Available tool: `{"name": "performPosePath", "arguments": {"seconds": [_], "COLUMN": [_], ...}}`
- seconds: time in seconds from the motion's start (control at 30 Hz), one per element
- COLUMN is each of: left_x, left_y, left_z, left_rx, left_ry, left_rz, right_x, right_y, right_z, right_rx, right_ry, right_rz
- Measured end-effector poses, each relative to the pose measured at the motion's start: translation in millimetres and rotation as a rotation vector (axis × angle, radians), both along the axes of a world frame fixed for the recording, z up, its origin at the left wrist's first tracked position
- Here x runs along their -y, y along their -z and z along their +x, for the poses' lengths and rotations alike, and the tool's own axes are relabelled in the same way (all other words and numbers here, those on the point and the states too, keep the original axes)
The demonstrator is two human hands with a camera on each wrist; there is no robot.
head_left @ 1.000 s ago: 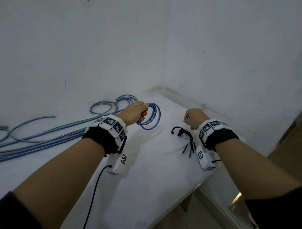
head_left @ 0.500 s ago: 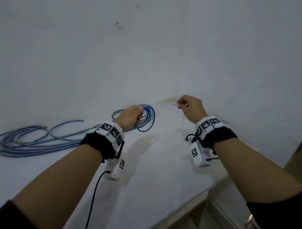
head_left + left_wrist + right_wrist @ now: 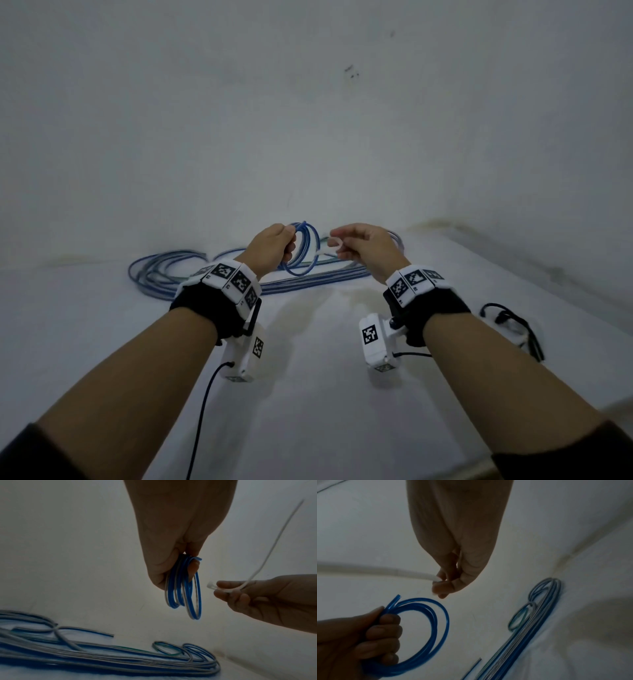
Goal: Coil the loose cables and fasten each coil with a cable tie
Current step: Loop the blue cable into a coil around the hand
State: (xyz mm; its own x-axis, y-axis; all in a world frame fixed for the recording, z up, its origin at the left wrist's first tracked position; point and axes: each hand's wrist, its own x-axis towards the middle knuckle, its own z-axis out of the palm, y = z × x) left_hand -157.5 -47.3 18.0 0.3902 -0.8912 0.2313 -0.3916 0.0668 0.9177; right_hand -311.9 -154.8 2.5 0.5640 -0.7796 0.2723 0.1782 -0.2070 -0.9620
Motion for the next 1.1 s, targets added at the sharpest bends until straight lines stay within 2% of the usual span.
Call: {"name": "performPosePath", "arguments": {"seconds": [0.1, 0.2, 0.37, 0.53, 0.67, 0.8, 0.97, 1.1], "left_x": [-10, -19, -33, -40, -41, -40, -34, -30], "left_y": [2, 4, 7, 7, 8, 8, 8, 8], "left_z": [19, 37, 63, 80, 87, 90, 86, 78], "left_rx": [-0.013, -0.038, -0.067, -0.075, -0.069, -0.081, -0.114, -0.196], "left_ry": [-0.055, -0.103, -0.149, -0.161, -0.166, -0.164, -0.153, -0.134], "left_rz": [-0.008, -0.02, -0.008, 0.008, 0.005, 0.016, 0.045, 0.077], "right_x": [-12, -20, -30, -40, -46, -49, -46, -43], "right_y": [5, 8, 9, 4, 0, -6, -7, -6], "right_z": [26, 47, 80, 103, 115, 121, 119, 113], "right_rx": [0.063, 0.076, 0.051, -0.013, 0.064, 0.019, -0.027, 0.032], "right_ry": [-0.13, -0.186, -0.2, -0.167, -0.272, -0.354, -0.288, -0.298], "right_rz": [0.1, 0.126, 0.065, -0.087, -0.074, -0.038, -0.236, -0.234]}}
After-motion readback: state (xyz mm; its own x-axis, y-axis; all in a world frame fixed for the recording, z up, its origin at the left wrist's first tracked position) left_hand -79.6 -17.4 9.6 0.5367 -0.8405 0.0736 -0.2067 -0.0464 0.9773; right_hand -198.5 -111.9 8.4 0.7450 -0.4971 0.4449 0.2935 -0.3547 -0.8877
